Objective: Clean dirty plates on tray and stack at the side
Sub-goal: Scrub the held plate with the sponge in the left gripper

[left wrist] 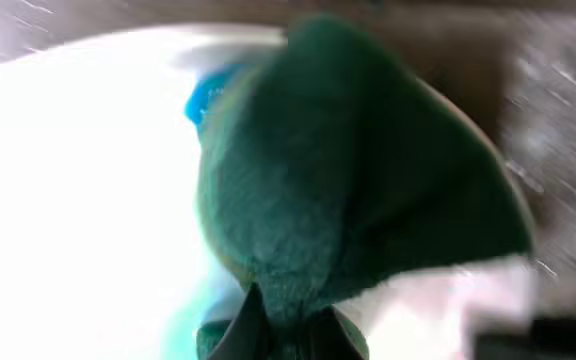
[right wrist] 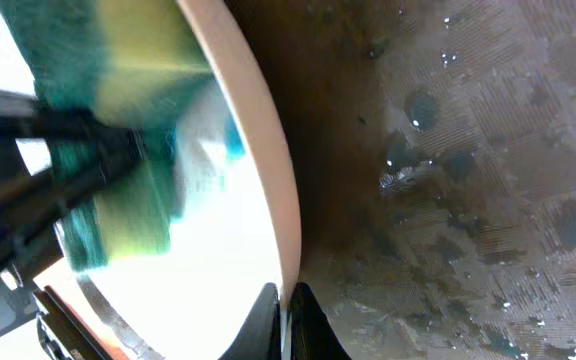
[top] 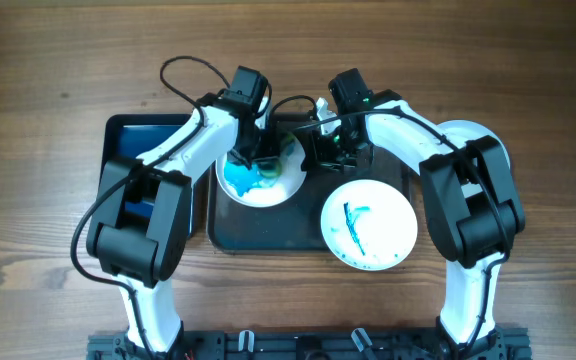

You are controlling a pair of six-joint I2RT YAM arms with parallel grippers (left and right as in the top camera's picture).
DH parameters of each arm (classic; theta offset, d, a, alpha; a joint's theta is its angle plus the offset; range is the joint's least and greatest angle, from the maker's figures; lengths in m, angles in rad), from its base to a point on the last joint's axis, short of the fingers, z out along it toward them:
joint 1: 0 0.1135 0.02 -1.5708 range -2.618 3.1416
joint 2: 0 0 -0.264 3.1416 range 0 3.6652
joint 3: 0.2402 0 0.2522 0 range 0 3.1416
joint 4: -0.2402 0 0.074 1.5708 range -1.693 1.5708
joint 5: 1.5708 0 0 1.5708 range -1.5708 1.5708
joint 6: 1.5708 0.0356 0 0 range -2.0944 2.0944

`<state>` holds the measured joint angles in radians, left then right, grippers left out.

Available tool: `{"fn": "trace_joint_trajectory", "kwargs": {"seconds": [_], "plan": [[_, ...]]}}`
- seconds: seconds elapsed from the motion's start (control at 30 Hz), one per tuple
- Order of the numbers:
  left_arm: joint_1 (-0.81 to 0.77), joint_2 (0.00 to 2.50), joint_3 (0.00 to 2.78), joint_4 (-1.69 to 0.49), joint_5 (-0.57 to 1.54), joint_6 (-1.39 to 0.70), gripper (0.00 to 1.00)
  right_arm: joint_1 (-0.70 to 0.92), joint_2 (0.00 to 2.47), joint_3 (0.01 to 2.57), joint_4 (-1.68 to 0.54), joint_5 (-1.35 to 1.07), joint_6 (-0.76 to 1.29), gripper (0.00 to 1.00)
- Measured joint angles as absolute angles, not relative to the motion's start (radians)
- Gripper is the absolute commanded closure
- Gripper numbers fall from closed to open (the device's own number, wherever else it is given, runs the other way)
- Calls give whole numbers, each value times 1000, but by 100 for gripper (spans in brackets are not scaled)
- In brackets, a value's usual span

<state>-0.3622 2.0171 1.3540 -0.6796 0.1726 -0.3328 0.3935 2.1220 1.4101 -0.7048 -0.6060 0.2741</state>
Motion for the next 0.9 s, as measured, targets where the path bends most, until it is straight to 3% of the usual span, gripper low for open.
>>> {"fn": "trace_joint_trajectory", "kwargs": {"seconds": [0.17, 0.3, 0.37, 0.53, 0.6, 0.73, 0.9], "plan": [[-368, 2017, 1369, -747, -176, -453, 96, 394, 2122, 1411, -705, -632, 274, 96], [-373, 2017, 1373, -900, -200, -533, 96, 398, 2122, 1411, -705, -650, 266, 96], [-377, 2017, 1374, -926, -111, -532, 96, 397, 2123, 1410, -706, -649, 263, 96], [-387, 2019, 1374, -825, 388, -365, 96, 396, 2122, 1411, -706, -647, 263, 96], [-393, 2020, 1374, -801, 414, -344, 96, 396, 2123, 1410, -706, -646, 263, 96], [-399, 2020, 1374, -811, 157, -357, 96, 396, 2123, 1410, -698, -647, 263, 96], [-383, 2021, 1385, -1000, -143, -614, 96, 396, 2122, 1410, -698, -649, 263, 96]]}}
